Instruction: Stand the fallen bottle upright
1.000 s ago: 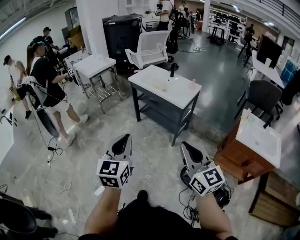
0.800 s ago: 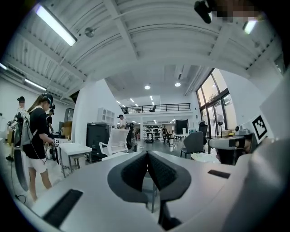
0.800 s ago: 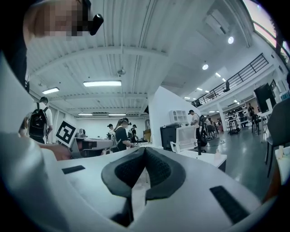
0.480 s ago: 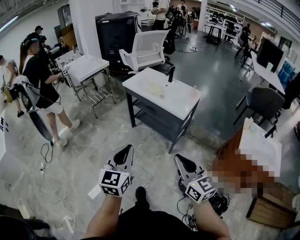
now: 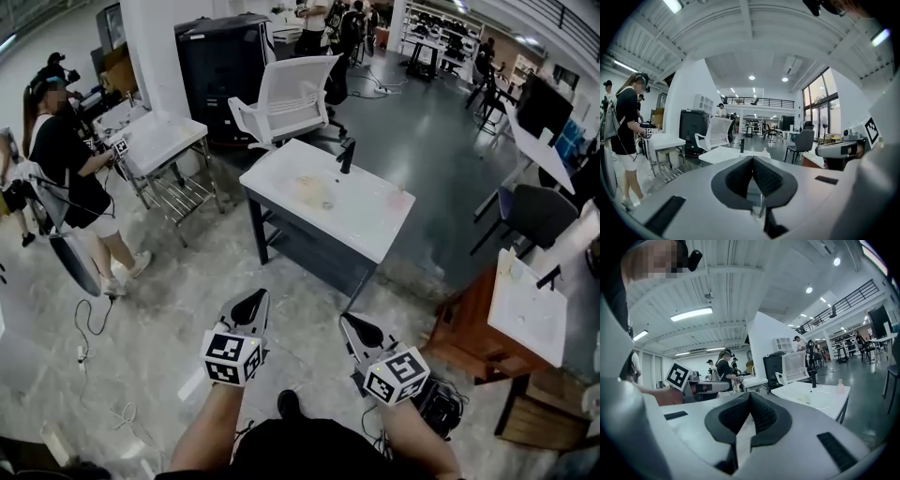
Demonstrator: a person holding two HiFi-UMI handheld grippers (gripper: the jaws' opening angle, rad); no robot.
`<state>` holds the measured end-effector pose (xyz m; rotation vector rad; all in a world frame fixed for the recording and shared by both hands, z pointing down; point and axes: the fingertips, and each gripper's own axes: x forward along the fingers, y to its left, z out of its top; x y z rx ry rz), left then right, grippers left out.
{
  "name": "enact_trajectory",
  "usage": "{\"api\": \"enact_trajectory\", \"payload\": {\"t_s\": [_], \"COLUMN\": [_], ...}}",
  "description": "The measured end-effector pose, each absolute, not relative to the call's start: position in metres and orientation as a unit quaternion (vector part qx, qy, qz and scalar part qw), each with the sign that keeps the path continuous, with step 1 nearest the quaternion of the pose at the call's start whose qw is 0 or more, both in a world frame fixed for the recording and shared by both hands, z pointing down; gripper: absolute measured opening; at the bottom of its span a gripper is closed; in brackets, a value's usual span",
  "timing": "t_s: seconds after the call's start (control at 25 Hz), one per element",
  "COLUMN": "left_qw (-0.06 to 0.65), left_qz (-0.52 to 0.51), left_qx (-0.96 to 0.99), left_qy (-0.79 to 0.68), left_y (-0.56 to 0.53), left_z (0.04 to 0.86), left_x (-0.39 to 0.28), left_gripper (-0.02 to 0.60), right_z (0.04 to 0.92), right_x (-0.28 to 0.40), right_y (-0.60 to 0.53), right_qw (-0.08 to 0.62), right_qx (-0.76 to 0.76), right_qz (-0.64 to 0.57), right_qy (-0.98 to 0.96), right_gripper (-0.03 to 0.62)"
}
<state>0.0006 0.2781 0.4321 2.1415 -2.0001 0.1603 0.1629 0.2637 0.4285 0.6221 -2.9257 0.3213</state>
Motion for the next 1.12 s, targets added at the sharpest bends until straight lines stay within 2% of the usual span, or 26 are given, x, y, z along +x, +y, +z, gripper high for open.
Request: {"api": "enact_trajectory", "payload": {"t_s": [0.6,1.12], "left_qw": [0.123,0.144], "left_qz": [0.057,0.081], "left_qx": [0.727,0.673], "left_qy": [-0.673,-0.721], "left_y": [0.206,0.075], "left_z": [0.449,0.467], "left_x": [-0.073,-0.137], "left_gripper": [0.017,0.017], "right_z": [0.448,0.468], "right_x": [0.086,0.012], "right_y": [0.194,0.030], "right_qw": [0.096,0.092], "right_qx": [0.202,0.128], "right_qz": [0.115,0.136], "right_qy": [-0.968,-0.978], "right_gripper": [0.014,0.014]}}
